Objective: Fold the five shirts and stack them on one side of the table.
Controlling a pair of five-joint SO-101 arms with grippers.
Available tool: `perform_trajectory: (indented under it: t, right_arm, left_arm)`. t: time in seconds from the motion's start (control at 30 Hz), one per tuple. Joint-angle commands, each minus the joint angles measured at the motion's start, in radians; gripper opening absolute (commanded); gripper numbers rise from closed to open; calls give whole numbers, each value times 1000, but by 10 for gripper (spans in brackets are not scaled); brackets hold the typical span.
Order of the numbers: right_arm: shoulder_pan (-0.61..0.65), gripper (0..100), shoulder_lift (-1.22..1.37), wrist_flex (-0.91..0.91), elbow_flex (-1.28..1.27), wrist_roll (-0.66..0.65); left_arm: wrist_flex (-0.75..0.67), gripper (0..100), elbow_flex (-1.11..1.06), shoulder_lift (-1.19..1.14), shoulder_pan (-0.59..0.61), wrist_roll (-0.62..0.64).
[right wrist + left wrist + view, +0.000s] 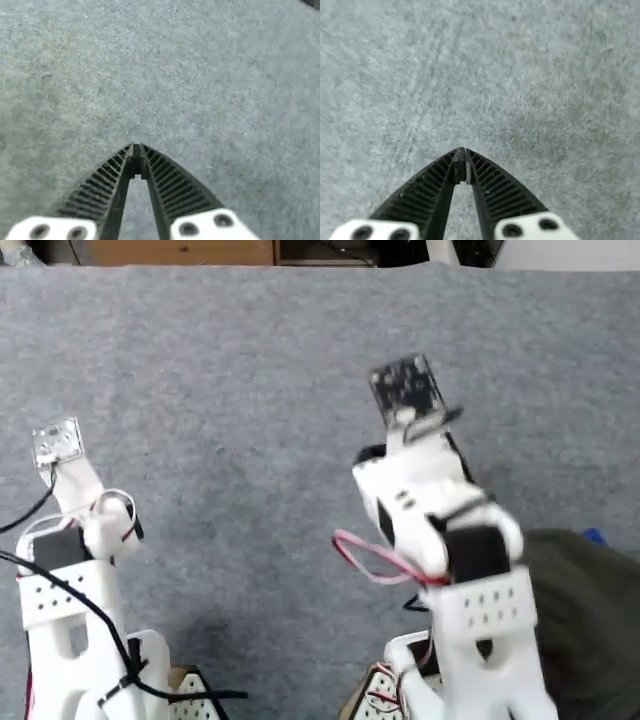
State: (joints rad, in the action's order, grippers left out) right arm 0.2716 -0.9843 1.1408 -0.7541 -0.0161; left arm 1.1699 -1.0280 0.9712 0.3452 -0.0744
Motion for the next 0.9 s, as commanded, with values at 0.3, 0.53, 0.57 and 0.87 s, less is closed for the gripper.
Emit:
perform_trajectory:
  t: [0.3,0.53,0.57,0.87]
  right_arm:
    - [-15,8,-616,-190,-605,-64]
    - [-15,9,-696,-132,-662,-64]
    - [-15,9,-697,-132,-671,-64]
    - [-61,5,-704,-60,-759,-60]
  left_arm:
    - [-48,19,-167,136,-72,-31]
    - [-144,19,-388,341,-121,-144]
    - [-143,19,-411,383,-121,-144]
    - [-135,19,-644,759,-112,-144]
